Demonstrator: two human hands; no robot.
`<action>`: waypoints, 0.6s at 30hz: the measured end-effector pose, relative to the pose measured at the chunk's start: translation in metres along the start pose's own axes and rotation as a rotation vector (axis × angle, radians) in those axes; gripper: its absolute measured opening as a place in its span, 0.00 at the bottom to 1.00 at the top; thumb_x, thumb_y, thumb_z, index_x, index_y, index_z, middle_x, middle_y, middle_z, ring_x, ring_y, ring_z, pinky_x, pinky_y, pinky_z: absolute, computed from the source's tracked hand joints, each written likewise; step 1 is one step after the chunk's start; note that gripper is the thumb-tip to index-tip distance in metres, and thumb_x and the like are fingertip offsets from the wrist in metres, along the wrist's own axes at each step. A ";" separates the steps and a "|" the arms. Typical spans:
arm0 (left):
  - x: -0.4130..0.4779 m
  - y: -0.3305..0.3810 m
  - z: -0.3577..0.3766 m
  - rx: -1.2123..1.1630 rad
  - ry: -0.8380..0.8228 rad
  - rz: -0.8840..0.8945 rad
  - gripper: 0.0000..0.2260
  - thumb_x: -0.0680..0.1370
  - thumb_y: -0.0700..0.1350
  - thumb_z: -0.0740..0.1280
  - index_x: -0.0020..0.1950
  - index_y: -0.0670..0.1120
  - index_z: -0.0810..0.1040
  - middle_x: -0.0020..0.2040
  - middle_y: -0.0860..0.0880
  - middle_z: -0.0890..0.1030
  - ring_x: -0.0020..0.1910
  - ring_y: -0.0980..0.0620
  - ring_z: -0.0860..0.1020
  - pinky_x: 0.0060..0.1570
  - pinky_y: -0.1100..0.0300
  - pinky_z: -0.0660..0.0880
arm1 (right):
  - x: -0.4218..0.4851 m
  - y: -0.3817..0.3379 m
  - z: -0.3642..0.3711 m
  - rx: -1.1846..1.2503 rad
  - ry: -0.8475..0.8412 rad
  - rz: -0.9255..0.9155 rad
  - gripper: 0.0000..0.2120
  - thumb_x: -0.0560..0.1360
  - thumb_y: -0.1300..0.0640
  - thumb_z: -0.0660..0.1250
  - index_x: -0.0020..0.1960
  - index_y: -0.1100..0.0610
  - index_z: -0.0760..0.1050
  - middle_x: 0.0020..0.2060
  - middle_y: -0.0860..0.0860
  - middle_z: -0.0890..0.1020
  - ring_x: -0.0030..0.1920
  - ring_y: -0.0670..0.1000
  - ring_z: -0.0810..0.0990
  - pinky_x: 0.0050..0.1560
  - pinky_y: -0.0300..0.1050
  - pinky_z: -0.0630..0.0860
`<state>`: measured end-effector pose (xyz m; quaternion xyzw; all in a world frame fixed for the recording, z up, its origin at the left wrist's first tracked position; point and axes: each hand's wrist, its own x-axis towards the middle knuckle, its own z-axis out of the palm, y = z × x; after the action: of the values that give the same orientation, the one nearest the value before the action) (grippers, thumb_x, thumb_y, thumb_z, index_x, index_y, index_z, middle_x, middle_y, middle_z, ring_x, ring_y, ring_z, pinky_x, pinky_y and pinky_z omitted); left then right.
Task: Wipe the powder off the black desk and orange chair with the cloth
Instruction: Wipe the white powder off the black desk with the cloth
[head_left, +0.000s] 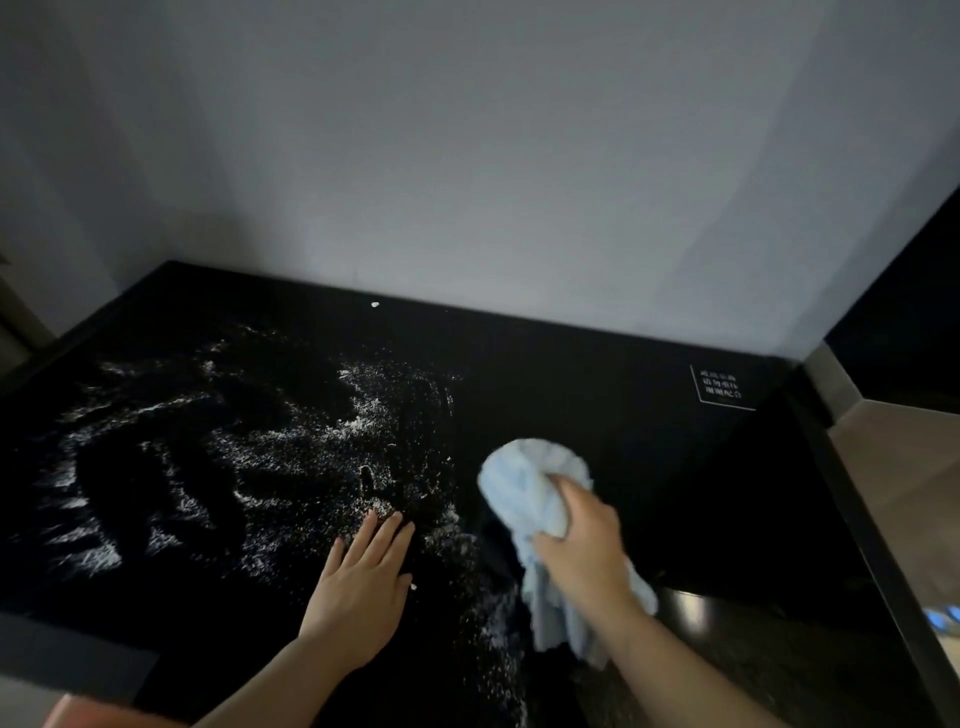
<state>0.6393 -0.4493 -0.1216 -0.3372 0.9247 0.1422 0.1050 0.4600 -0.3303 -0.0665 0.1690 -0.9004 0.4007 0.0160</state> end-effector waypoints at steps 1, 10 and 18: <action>-0.003 -0.001 0.000 0.001 -0.005 0.010 0.25 0.82 0.54 0.46 0.77 0.53 0.41 0.77 0.56 0.39 0.75 0.53 0.34 0.73 0.52 0.40 | 0.001 0.015 -0.016 -0.125 -0.119 -0.074 0.14 0.71 0.60 0.63 0.56 0.50 0.73 0.53 0.54 0.80 0.57 0.60 0.77 0.54 0.49 0.74; -0.036 -0.008 0.015 0.023 -0.032 -0.019 0.25 0.83 0.54 0.45 0.77 0.50 0.42 0.77 0.55 0.40 0.75 0.54 0.37 0.73 0.53 0.41 | -0.067 0.062 -0.017 -0.614 -0.277 -0.057 0.30 0.73 0.48 0.63 0.73 0.46 0.57 0.72 0.50 0.61 0.65 0.58 0.66 0.56 0.49 0.72; -0.052 0.003 0.021 0.035 -0.066 -0.011 0.25 0.83 0.53 0.47 0.77 0.49 0.43 0.78 0.54 0.41 0.76 0.52 0.39 0.74 0.53 0.43 | -0.085 0.027 -0.015 -0.158 -0.392 -0.195 0.23 0.71 0.58 0.63 0.66 0.49 0.69 0.64 0.47 0.72 0.60 0.54 0.71 0.59 0.49 0.70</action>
<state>0.6788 -0.4094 -0.1258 -0.3354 0.9213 0.1366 0.1418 0.5298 -0.2779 -0.0890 0.3278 -0.8943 0.2850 -0.1072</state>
